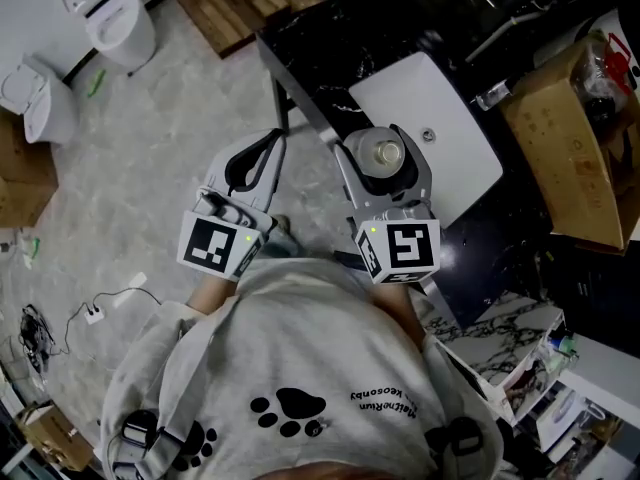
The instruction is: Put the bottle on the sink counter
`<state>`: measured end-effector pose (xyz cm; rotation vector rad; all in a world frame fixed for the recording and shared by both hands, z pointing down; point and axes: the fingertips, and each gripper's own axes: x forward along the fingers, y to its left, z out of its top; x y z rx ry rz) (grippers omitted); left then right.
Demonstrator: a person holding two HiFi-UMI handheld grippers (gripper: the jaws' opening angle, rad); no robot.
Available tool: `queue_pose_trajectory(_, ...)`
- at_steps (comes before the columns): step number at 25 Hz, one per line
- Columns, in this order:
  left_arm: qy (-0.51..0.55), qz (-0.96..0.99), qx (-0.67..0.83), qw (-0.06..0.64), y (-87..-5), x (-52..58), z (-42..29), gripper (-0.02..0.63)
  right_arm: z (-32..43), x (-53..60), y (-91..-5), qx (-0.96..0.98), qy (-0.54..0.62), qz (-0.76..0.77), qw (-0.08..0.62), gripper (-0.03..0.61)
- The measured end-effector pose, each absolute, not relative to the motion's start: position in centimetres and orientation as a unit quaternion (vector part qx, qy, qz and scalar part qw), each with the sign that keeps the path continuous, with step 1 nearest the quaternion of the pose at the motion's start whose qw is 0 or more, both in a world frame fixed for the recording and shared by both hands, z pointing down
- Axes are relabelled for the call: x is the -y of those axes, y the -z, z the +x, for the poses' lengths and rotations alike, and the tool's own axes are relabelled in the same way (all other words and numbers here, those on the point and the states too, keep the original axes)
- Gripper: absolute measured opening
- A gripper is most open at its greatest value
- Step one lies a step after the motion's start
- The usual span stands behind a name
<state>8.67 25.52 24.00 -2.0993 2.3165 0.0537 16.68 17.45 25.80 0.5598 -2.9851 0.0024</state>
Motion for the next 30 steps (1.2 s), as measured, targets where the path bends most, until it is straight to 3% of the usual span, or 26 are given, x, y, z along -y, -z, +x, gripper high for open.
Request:
queue_pose_trajectory(17, -0.043, -0.725, -0.687, -0.016, -25.2, -26.4, 1.2, 0.002, 10.6, -20.1, -25.7, 0.967, 0.004, 0.249, 0.062, 0.336)
queue_pose_trajectory(30, -0.028, -0.719, -0.694, 0.007, -25.0, -25.2, -2.8, 0.002, 5.9, -18.4, -25.0, 0.972, 0.015, 0.229, 0.042, 0.336)
